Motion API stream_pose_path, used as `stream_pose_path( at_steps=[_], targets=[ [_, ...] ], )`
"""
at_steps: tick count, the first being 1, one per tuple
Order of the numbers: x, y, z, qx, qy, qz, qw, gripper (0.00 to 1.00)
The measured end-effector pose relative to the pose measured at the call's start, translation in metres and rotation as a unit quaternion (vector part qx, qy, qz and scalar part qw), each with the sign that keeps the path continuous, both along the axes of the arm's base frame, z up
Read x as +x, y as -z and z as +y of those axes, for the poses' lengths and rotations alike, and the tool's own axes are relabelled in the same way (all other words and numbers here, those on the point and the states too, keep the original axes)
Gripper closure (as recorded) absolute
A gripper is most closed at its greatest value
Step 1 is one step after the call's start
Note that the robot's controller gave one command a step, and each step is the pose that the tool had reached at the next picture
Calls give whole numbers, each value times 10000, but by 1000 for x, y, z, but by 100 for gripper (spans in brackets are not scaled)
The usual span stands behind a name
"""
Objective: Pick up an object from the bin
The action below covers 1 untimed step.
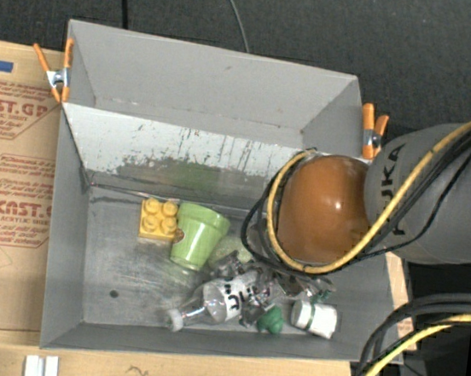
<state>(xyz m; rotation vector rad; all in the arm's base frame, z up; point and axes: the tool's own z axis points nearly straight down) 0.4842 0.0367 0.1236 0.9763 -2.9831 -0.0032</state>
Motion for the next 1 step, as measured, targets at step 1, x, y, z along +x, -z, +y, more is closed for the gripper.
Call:
stream_pose_path(
  at_steps=[1],
  targets=[
    [0, -16, 0, 0, 0, -1, 10000, 100]
  ],
)
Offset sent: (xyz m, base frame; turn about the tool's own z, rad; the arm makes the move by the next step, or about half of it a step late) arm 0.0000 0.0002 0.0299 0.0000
